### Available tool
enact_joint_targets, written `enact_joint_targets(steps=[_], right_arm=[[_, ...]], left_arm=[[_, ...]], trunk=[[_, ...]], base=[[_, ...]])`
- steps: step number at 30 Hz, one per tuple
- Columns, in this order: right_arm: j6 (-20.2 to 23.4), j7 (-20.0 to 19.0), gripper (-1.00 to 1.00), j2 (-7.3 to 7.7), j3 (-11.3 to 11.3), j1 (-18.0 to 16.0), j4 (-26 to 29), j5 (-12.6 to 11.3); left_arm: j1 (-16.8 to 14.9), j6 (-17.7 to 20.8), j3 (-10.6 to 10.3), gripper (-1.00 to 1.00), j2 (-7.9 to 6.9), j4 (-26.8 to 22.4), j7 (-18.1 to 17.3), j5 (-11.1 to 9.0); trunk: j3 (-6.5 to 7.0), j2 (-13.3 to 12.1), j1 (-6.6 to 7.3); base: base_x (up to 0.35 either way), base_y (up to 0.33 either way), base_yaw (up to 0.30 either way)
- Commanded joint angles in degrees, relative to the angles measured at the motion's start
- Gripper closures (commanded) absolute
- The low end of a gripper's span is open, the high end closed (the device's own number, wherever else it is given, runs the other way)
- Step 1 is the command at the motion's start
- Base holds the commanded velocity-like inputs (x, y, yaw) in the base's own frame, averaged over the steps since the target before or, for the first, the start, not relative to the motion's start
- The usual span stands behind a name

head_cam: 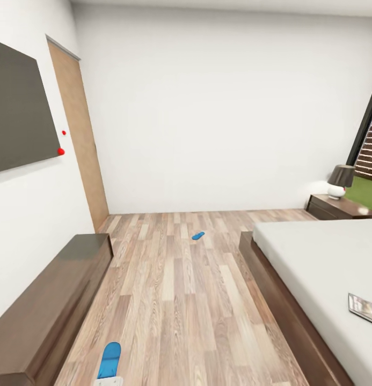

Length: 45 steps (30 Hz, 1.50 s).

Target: In the bedroom, move the book from the bed onto either nightstand, and place the two sandals side by side next to the bed.

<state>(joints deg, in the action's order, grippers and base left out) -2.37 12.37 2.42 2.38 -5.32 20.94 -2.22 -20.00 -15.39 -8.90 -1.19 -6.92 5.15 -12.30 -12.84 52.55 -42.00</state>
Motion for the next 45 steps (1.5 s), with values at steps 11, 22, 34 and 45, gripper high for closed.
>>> enact_joint_targets(steps=[11,22,34,45], right_arm=[[-0.2,0.2,-1.00,0.00,0.3,0.0,-0.1,-0.2],[-0.2,0.3,-1.00,-0.02,0.3,0.0,-0.1,-0.2],[-0.2,0.2,-1.00,0.00,0.3,0.0,-0.1,-0.2],[-0.2,0.2,-1.00,0.00,0.3,0.0,-0.1,-0.2]], left_arm=[[0.0,-0.2,-0.5,1.00,-0.02,0.0,0.2,-0.4],[0.0,-0.2,-0.5,1.00,-0.01,0.0,0.2,-0.4],[0.0,-0.2,-0.5,1.00,0.03,0.0,0.2,-0.4],[0.0,-0.2,-0.5,1.00,0.05,0.0,0.2,-0.4]], trunk=[[-0.07,0.0,-0.03],[-0.07,0.0,-0.03],[-0.07,0.0,-0.03],[-0.07,0.0,-0.03]], base=[[0.310,0.031,0.002],[0.318,0.002,0.000],[0.319,0.017,0.000],[0.319,0.095,0.000]])
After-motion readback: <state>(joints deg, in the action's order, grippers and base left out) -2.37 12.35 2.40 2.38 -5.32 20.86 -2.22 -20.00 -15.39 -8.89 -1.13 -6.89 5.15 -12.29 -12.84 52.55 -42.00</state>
